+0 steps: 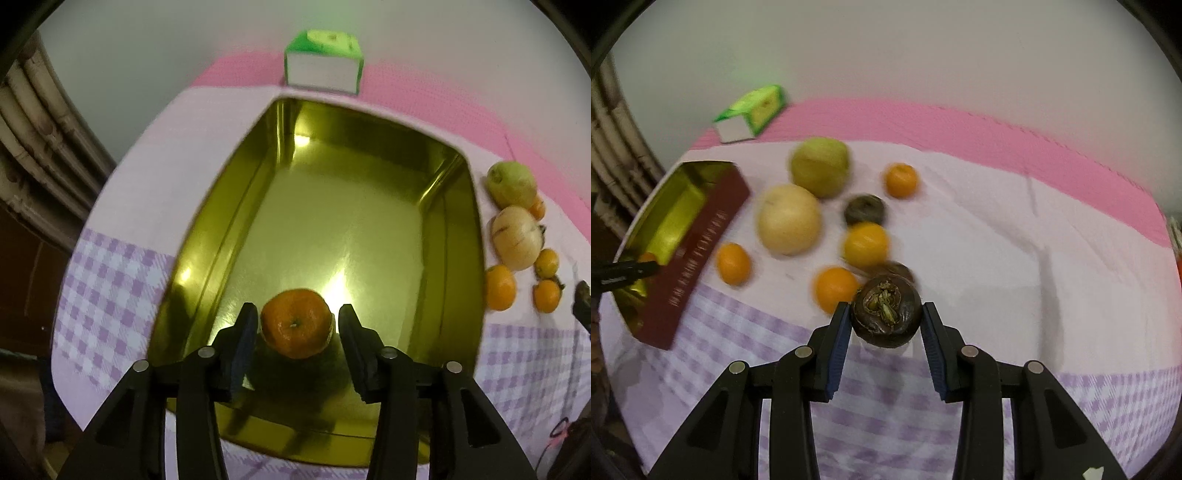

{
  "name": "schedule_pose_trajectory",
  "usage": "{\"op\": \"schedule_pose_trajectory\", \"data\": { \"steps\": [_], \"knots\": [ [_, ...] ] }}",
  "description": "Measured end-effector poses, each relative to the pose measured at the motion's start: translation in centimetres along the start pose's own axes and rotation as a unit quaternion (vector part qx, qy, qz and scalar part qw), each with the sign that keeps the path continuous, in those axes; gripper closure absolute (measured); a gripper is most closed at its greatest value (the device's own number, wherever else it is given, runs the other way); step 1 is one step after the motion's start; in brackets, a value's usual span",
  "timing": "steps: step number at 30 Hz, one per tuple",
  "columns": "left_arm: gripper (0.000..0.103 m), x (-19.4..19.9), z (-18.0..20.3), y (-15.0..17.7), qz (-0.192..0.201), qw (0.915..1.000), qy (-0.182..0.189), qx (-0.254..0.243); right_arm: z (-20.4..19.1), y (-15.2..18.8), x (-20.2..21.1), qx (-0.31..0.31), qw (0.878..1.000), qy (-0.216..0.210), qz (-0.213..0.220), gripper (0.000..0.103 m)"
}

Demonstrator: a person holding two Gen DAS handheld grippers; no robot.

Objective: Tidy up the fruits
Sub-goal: 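Carry the tangerine into the gold tin tray and open the left gripper, then carry the dark brown fruit into the tray and open the right gripper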

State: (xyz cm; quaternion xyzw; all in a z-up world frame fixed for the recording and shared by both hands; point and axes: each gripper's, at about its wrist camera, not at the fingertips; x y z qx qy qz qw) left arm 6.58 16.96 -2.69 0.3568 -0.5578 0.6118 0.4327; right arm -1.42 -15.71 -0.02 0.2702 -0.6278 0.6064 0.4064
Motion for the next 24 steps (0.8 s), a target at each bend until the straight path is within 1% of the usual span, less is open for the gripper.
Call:
{"op": "schedule_pose_trajectory", "data": {
  "steps": [2, 5, 7, 8, 13, 17, 20, 24],
  "knots": [
    [0.041, 1.7, -0.1, -0.1, 0.03, 0.9995, -0.005, 0.0, -1.7, -0.9, 0.2, 0.013, 1.0, -0.017, 0.004, 0.067],
    [0.034, 3.8, -0.4, 0.1, 0.065, 0.9976, -0.025, -0.002, -4.9, -2.4, 0.2, 0.036, 0.998, -0.046, 0.01, 0.067],
    [0.028, 4.7, -1.0, 0.4, 0.08, 0.996, -0.039, 0.004, -7.5, -3.2, 0.3, 0.055, 0.996, -0.066, 0.015, 0.067],
    [0.026, 5.0, -1.2, 0.6, 0.083, 0.9956, -0.044, 0.007, -8.6, -3.5, 0.4, 0.064, 0.995, -0.074, 0.018, 0.067],
    [0.024, 5.8, -3.1, 1.9, 0.082, 0.9942, -0.061, 0.033, -14.4, -5.0, 0.1, 0.115, 0.987, -0.104, 0.033, 0.067],
    [0.022, 5.9, -4.3, 2.2, 0.08, 0.9934, -0.063, 0.051, -18.2, -5.7, -1.5, 0.145, 0.983, -0.111, 0.025, 0.067],
    [0.022, 5.9, -4.6, 2.3, 0.081, 0.9931, -0.064, 0.055, -19.7, -5.7, -2.7, 0.155, 0.982, -0.108, 0.013, 0.067],
    [0.022, 5.6, -4.6, 2.1, 0.077, 0.9935, -0.061, 0.057, -20.7, -5.3, -3.3, 0.166, 0.981, -0.099, 0.003, 0.067]
  ]
}}
Point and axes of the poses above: each gripper's, at about its wrist camera, not at the fingertips, and x roughly against the way its jaws point, z to its right, y to its underside, and after that the axes turned 6 degrees about y, right-handed
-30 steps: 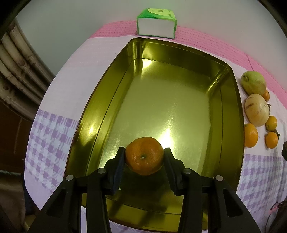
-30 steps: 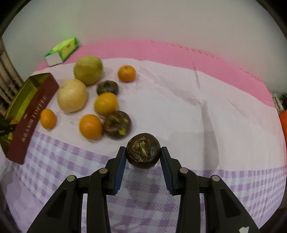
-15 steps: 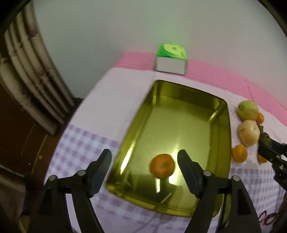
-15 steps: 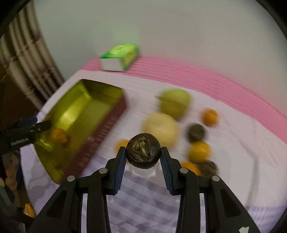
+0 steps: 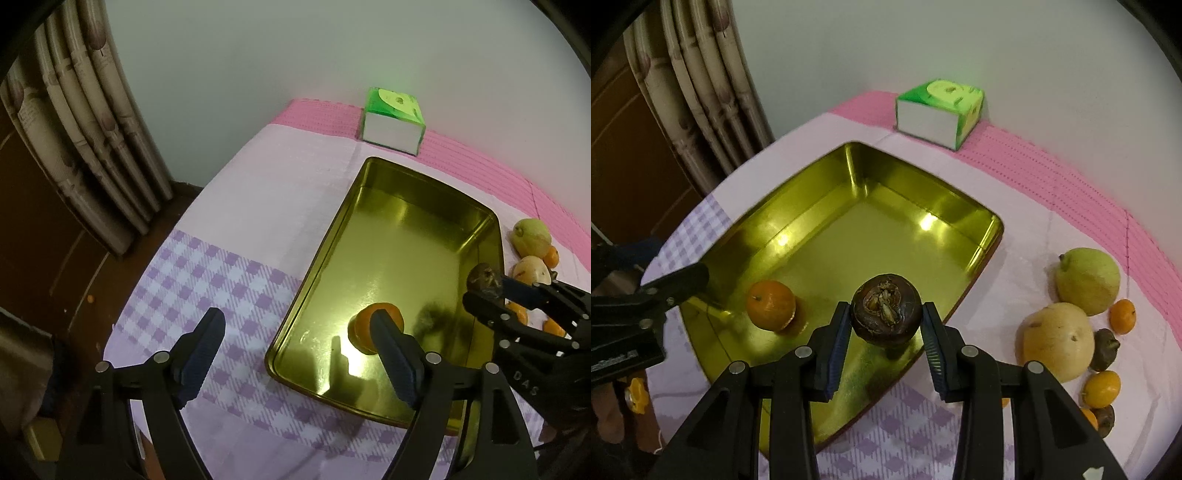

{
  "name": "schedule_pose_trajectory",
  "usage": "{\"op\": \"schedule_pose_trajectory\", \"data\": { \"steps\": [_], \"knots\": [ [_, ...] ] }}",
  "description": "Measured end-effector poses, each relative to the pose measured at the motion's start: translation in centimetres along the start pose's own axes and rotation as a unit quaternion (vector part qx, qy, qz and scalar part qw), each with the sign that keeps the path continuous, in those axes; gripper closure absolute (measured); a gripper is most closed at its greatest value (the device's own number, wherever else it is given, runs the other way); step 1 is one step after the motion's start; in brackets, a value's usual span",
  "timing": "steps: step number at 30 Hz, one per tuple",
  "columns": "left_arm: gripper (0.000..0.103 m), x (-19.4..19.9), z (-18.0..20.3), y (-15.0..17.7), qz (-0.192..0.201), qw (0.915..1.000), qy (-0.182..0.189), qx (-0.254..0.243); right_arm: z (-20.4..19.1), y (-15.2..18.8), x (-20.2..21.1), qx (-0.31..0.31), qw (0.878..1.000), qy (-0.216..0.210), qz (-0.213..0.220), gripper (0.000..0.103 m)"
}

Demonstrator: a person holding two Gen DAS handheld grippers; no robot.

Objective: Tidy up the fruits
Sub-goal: 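Carry the dark brown fruit into the tray and open the right gripper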

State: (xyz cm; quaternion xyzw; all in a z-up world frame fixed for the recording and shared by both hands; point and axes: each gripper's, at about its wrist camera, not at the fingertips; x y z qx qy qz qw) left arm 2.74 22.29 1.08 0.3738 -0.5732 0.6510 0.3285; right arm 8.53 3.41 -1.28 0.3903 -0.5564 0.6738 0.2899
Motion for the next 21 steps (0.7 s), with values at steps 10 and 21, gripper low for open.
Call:
{"op": "schedule_pose_trajectory", "data": {
  "steps": [10, 21],
  "knots": [
    [0.022, -0.5, 0.0, -0.1, -0.007, 1.0, -0.001, 0.002, -1.1, 0.2, -0.9, 0.042, 0.999, 0.028, -0.008, 0.067],
    [0.021, -0.5, 0.0, 0.0, -0.007, 1.0, 0.002, 0.005, -0.5, 0.4, -1.3, 0.062, 0.996, 0.06, -0.009, 0.067]
  ]
}}
Point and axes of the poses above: each gripper's, at about its wrist camera, not at the fingertips, and x roughly against the way its jaws point, z to its right, y to its underside, and after that the axes turned 6 degrees about y, right-handed
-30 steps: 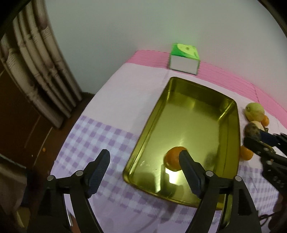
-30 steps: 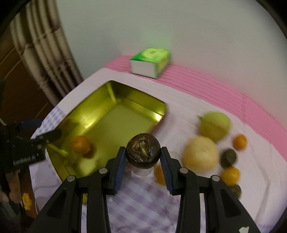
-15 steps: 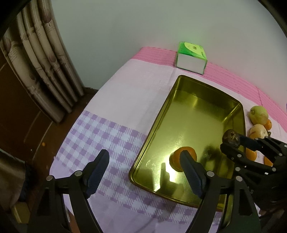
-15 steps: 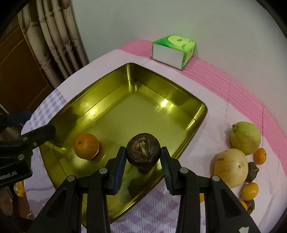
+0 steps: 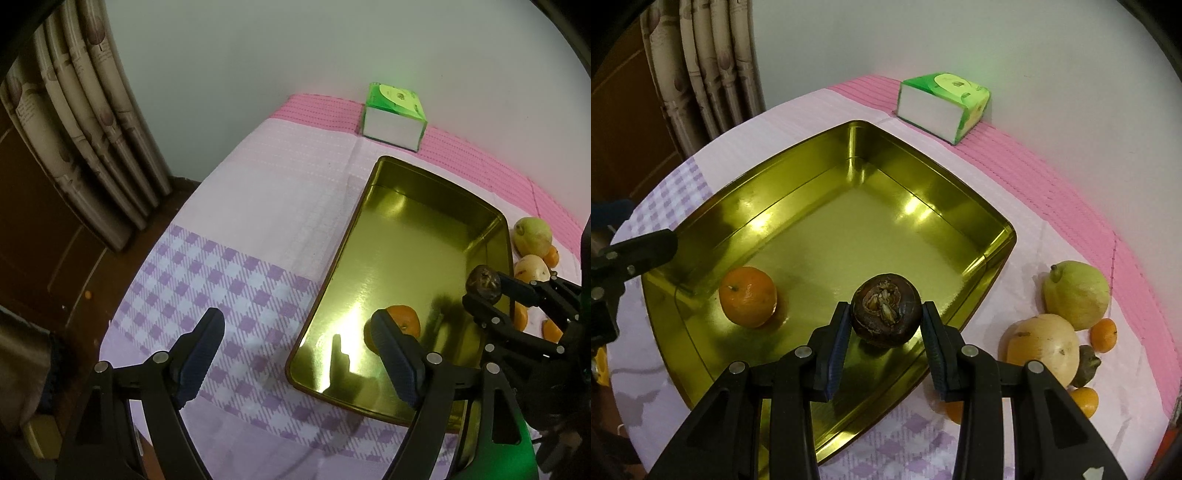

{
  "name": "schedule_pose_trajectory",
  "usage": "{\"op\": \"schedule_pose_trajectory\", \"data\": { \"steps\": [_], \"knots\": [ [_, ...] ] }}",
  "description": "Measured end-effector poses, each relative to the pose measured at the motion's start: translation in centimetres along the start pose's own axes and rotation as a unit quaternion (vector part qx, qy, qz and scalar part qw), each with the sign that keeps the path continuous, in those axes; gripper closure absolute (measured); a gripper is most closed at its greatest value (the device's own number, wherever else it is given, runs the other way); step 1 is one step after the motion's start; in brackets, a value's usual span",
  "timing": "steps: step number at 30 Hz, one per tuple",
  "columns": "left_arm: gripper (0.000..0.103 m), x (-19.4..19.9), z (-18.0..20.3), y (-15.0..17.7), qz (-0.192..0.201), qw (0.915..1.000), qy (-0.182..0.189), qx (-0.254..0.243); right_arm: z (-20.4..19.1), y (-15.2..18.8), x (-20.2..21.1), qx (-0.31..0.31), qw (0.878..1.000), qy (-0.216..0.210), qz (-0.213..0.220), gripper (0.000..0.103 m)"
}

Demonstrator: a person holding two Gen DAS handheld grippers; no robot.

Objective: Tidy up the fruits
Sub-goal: 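Carry the dark brown fruit into the tray and open the right gripper, then return the right gripper to the fruits and grasp another dark brown fruit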

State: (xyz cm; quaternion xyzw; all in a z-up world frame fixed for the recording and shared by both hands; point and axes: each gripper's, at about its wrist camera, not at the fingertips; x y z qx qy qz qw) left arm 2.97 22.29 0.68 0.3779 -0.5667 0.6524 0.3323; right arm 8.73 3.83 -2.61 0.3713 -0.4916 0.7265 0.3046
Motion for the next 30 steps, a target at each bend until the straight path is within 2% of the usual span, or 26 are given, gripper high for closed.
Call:
{"op": "schedule_pose_trajectory", "data": {
  "steps": [9, 19, 24, 26, 30],
  "knots": [
    [0.021, -0.1, -0.3, -0.1, -0.001, 1.0, 0.003, 0.008, -1.1, 0.5, -0.8, 0.022, 1.0, 0.003, -0.016, 0.067],
    [0.021, -0.3, -0.5, -0.1, -0.004, 0.9999, 0.005, 0.013, -1.2, 0.6, -0.9, 0.014, 1.0, -0.005, -0.019, 0.066],
    [0.021, -0.3, -0.5, -0.2, -0.004, 0.9999, 0.005, 0.012, -0.5, 0.2, -0.6, -0.005, 1.0, -0.026, -0.017, 0.06],
    [0.021, -0.3, -0.5, -0.1, -0.005, 0.9999, 0.005, 0.011, -0.3, 0.2, -0.2, -0.011, 0.999, -0.03, -0.013, 0.055],
    [0.021, -0.5, -0.4, 0.1, -0.007, 0.9999, 0.003, 0.008, 0.1, 0.3, 0.7, -0.023, 0.999, -0.036, -0.002, 0.052]
  ]
}}
Point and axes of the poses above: each gripper's, at about its wrist camera, not at the fingertips, and x roughly against the way its jaws point, z to its right, y to its underside, and after that the axes turned 6 degrees about y, right-handed
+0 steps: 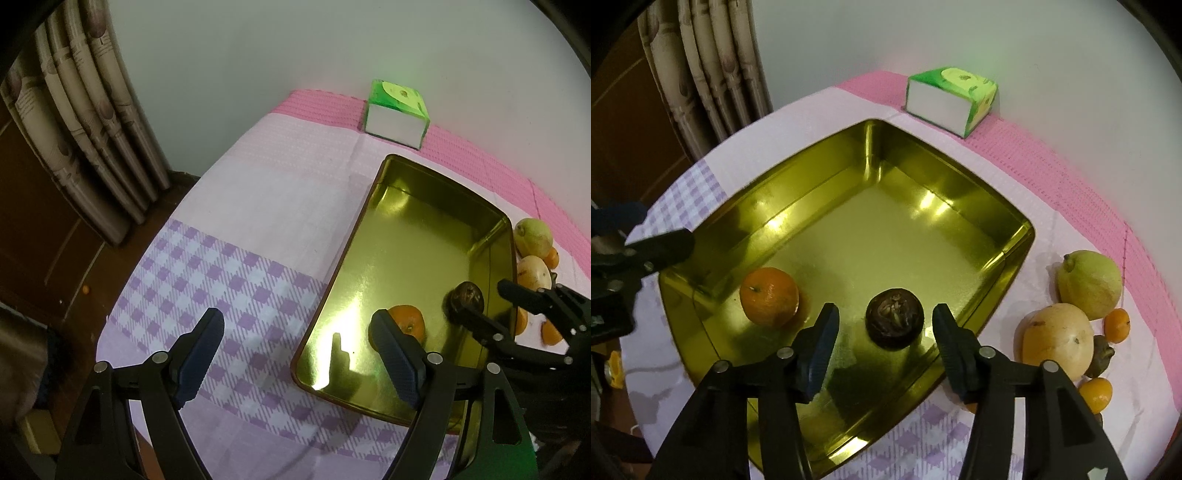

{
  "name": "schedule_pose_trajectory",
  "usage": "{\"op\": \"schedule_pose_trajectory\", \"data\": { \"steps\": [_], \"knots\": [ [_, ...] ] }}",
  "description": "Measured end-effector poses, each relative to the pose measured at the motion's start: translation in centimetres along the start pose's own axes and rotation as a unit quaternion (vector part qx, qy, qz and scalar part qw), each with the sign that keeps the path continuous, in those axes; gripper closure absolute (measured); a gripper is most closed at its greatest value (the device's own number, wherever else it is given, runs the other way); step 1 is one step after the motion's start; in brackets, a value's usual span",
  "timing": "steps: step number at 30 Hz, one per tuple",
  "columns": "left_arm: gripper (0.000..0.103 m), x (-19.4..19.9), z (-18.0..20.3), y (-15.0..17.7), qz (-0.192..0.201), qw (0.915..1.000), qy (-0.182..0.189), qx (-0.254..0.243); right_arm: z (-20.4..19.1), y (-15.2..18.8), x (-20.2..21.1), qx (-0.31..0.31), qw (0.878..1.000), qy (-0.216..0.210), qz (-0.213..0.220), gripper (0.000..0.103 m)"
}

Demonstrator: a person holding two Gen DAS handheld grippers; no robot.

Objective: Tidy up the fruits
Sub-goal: 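Return the right gripper to the fruits and grasp another dark brown fruit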

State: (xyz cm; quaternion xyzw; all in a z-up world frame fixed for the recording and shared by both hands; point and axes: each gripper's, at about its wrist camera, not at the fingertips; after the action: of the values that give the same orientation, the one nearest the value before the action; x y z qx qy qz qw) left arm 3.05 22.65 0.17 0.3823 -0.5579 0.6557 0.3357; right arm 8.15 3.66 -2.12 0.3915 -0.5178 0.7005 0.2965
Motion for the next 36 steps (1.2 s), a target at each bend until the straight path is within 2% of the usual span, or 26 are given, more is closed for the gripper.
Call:
{"op": "schedule_pose_trajectory", "data": {
  "steps": [6, 14, 26, 32, 36],
  "knots": [
    [0.021, 0.0, 0.2, 0.1, 0.002, 1.0, 0.001, -0.004, 1.7, 0.8, 2.4, -0.037, 0.999, -0.018, 0.022, 0.051],
    [0.021, -0.1, 0.6, 0.2, 0.002, 0.9999, -0.001, -0.012, 5.9, 3.6, 4.7, -0.084, 0.996, -0.006, 0.032, 0.049],
    [0.021, -0.1, 1.3, 0.2, 0.005, 0.9996, -0.005, -0.028, 16.4, 11.5, 5.8, -0.187, 0.98, 0.06, 0.004, 0.049],
    [0.021, -0.4, 1.6, 0.2, 0.002, 0.9994, -0.011, -0.034, 18.7, 14.2, 5.3, -0.208, 0.975, 0.076, -0.012, 0.049],
    [0.021, -0.5, 1.9, 0.3, 0.0, 0.9991, -0.015, -0.039, 19.5, 15.4, 4.5, -0.216, 0.974, 0.071, -0.017, 0.05]
  ]
}}
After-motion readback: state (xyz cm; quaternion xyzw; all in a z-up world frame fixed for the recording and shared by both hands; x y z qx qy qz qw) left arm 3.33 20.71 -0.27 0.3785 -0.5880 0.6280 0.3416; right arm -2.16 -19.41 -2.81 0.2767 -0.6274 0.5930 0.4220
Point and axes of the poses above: each gripper's, at about its wrist camera, not at the fingertips, and x roughly against the way its jaws point, z to its right, y to its underside, and after that the axes turned 6 degrees about y, right-handed
